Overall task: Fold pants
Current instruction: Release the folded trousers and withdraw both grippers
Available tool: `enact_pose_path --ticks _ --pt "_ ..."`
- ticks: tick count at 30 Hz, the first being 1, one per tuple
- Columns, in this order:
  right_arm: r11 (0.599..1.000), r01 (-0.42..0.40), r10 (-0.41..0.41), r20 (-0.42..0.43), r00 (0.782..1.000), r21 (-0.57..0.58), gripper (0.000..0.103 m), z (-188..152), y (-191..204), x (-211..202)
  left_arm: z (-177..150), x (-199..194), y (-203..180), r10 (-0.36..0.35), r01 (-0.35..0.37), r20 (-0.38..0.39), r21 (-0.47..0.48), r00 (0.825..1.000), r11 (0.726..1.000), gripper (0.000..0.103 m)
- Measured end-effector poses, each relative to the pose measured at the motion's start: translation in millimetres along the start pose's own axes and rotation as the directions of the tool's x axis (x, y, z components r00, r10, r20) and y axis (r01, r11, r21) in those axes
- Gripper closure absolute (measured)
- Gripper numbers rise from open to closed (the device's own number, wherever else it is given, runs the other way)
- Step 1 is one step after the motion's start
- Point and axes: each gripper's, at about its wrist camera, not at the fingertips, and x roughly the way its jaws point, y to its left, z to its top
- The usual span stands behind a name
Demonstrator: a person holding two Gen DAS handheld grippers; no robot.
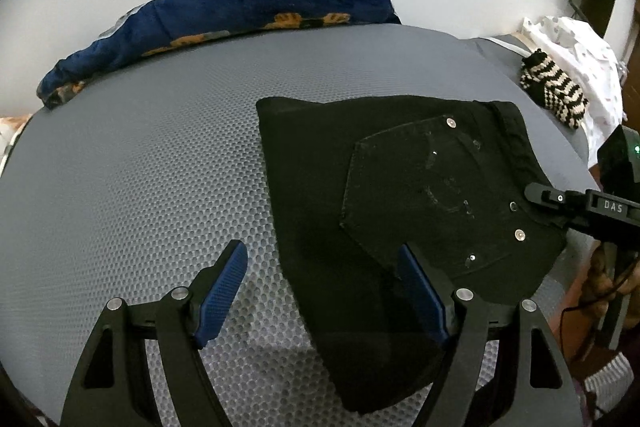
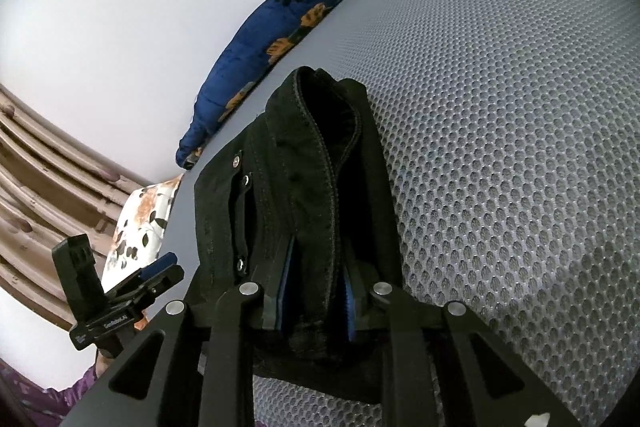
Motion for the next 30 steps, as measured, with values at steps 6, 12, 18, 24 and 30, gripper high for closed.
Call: enact_pose_path --ticks 6,12,18,24,30 --pt "1.0 -0.01 0.01 0.004 1.0 0.005 0.079 4 -5 -1 0 1 2 0.017 -0.018 -0.022 -0.019 1.0 1.0 0.022" --pt "1.0 0.011 -0.011 0.024 1.0 -0.013 0.068 9 -10 -13 2 -3 23 0.072 -0.073 -0.019 -0.068 0.997 0.995 0.013" --pt "0.997 0.077 -0.078 0.073 0.994 0.009 0.057 14 -21 -34 -2 -9 64 0.09 -0.092 -0.02 -0.156 0.996 0.983 0.013" --pt "0.995 0.096 -0.093 0.192 0.977 -0.005 0.056 24 -9 -70 -9 -12 88 0.076 -0.078 -0.014 -0.204 0.997 0.976 0.013" --pt "0.993 0.104 -0.093 0.188 0.978 -0.048 0.038 25 8 -71 -8 -6 72 -0.05 0.046 -0.022 -0.169 0.998 0.985 0.013"
